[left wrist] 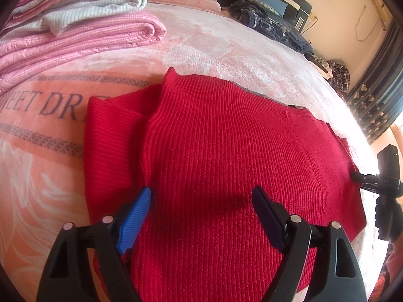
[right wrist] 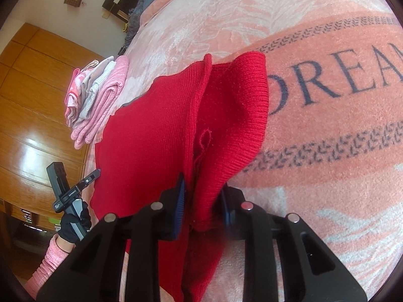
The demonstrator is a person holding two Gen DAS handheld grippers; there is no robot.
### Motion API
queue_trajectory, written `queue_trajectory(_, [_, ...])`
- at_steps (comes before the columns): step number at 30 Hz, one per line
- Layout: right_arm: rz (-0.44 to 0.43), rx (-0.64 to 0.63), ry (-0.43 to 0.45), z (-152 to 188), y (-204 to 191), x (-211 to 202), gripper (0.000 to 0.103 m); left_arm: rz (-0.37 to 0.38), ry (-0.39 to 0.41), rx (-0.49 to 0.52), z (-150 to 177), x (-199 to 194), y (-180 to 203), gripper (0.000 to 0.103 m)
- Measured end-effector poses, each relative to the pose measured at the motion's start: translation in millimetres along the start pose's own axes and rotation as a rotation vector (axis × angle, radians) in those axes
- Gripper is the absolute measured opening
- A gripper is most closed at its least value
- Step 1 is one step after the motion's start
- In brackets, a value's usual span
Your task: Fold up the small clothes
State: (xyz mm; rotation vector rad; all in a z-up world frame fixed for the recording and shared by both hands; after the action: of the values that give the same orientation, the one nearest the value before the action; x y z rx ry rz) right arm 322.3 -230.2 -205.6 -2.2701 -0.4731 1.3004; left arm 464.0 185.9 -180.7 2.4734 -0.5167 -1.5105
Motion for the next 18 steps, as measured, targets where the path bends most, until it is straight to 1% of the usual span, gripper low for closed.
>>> queue_trajectory(4, [0.01, 0.006, 0.003, 1, -1, 1, 0.022, -0.002, 0.002, 0.014, 2, 3, 2, 0.086])
queue_trajectory(6, [0.02, 0.008, 0.002, 0, -2, 1, 0.022, 0.009, 0.0, 0.009, 1, 4, 2, 0.088])
queue_trajectory(11, [0.048, 0.047, -0.002, -6, -11, -1, 0.02, 0.037, -0.017, -0.012, -2, -1, 1, 0.088])
queue_trajectory(13, [0.048, 0.034, 0.003, -15, -25, -5, 0.02, 0.066, -0.016, -0.042, -6, -10, -1, 0.088])
queue_trajectory(15, [0.053, 0.012, 0.003, -27, -43, -7, 0.019, 0.075, 0.014, -0.057, -12, -21, -5, 0.088])
queue_trajectory(18, [0.047, -0.039, -0.002, -47, -78, -4, 0.019, 0.115, 0.049, -0.06, -18, -36, -5, 0.088])
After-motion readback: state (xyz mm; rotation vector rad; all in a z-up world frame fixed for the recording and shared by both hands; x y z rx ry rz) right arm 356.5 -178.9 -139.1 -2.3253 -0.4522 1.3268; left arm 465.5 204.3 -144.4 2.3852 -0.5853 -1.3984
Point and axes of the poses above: each gripper's, at about its wrist camera, not at the fingertips, and x roughly the way its jaws point, y to its right, z to its underside, the point moved 6 cm from there along x, roughly the way its jaws point, and after that the axes turned 15 degrees about -x, right-handed, at the moved point
